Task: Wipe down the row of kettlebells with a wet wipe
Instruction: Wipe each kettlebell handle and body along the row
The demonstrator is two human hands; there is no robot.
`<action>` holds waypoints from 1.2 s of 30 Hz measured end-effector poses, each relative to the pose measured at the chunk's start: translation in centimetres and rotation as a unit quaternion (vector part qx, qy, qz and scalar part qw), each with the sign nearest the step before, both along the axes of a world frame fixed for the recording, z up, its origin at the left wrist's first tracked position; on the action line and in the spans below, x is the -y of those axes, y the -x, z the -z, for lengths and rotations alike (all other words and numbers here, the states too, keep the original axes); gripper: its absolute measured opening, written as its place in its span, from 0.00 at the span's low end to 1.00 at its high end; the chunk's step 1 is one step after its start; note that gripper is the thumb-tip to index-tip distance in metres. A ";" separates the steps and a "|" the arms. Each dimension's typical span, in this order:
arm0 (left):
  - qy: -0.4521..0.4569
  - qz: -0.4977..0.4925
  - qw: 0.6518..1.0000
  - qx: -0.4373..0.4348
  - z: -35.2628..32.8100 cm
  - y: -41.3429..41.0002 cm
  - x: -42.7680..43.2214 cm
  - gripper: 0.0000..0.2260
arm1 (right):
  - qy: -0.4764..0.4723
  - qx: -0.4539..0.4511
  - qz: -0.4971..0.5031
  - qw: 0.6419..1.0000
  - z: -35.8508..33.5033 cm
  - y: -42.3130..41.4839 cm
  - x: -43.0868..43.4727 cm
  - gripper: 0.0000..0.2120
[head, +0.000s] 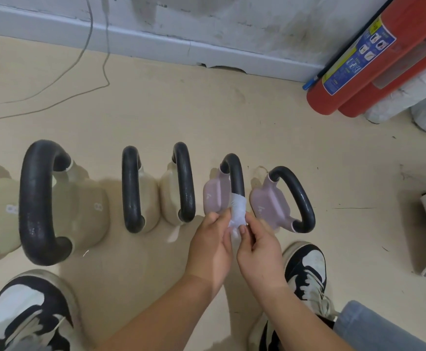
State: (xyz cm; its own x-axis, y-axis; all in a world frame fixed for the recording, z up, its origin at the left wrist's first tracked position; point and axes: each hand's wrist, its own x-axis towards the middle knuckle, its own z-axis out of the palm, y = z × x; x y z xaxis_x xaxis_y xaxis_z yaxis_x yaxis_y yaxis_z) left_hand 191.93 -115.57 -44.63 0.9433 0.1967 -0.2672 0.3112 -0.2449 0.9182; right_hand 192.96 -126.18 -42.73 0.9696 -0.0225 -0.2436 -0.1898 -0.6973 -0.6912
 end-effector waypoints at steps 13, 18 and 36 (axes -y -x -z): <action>-0.010 0.007 1.000 -0.008 1.2 0.8 0.3 0.16 | 0.022 -0.008 -0.021 1.000 3.4 0.1 0.7 0.08; -0.026 0.048 0.998 0.017 2.7 -0.1 -0.3 0.16 | 0.000 -0.021 -0.021 1.000 3.5 -0.2 1.1 0.08; -0.181 0.148 0.969 -0.081 2.4 2.7 1.4 0.34 | 0.168 0.071 -0.202 0.962 5.4 2.2 1.8 0.12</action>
